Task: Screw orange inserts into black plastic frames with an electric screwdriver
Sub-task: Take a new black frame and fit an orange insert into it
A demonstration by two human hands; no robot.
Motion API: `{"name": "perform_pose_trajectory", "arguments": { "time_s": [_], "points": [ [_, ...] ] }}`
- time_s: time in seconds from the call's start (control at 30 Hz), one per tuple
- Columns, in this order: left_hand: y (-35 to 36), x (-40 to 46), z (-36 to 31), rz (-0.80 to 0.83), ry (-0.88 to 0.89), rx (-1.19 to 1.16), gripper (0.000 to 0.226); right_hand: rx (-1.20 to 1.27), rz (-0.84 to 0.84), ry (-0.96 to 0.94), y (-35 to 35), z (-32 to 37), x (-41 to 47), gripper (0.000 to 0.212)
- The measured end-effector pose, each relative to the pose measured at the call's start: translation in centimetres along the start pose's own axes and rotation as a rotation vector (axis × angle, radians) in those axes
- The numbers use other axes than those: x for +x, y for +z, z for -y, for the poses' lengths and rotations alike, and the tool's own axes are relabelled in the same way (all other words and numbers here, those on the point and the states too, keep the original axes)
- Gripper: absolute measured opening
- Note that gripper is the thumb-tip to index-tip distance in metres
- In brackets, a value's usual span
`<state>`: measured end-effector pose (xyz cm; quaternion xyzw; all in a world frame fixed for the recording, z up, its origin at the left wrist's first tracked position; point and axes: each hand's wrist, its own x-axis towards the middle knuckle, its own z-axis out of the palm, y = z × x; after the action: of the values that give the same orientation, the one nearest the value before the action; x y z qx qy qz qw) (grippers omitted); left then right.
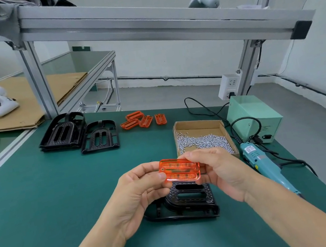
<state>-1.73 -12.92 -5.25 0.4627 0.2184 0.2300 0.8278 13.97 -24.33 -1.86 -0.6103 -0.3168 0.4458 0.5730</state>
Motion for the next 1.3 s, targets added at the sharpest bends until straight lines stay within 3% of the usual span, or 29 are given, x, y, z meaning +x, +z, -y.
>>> {"name": "perform_pose_trajectory", "arguments": {
  "time_s": [0.23, 0.33, 0.5, 0.73, 0.97, 1.07, 1.1, 1.17, 1.3],
  "points": [
    [1.0, 0.4, -0.3, -0.141, 0.078, -0.005, 0.031, -0.185, 0.049, -0.016, -0.3, -0.4, 0.2, 0.012],
    [2.3, 0.8, 0.0, -0.202, 0.157, 0.082, 0.022, -0.161, -0.038, -0.051, 0.7, -0.6, 0.5, 0.021],
    [3.2, 1.3, 0.4, -0.137, 0.173, 0.259, 0.020, -0.081, -0.129, -0.118, 1.6, -1.2, 0.7, 0.034],
    [2.5, 3.3, -0.9, -0.030, 0.201, 0.617, 0.031, -0.392, -0.255, -0.224, -0.9, -1.4, 0.6, 0.011],
    [2.2, 3.8, -0.3, 0.073, 0.217, 0.716, 0.021, -0.310, -0.200, -0.119, -2.8, -2.2, 0.3, 0.009],
    [0.3, 3.6, 0.3, 0.253, 0.173, 1.367, 0.104, -0.248, -0.268, -0.072, -3.8, -2.6, 0.3, 0.007],
    [-0.3, 3.6, 0.6, 0.310, 0.168, 1.562, 0.119, -0.227, -0.293, -0.057, -4.1, -2.8, 0.3, 0.007],
    [-1.4, 3.5, 1.6, 0.376, 0.145, 1.790, 0.129, -0.190, -0.332, -0.037, -4.7, -3.1, 0.2, 0.007],
    [-2.1, 3.7, 1.9, 0.394, 0.098, 1.829, 0.124, -0.153, -0.355, -0.026, -5.0, -3.6, 0.2, 0.005]
  ]
}}
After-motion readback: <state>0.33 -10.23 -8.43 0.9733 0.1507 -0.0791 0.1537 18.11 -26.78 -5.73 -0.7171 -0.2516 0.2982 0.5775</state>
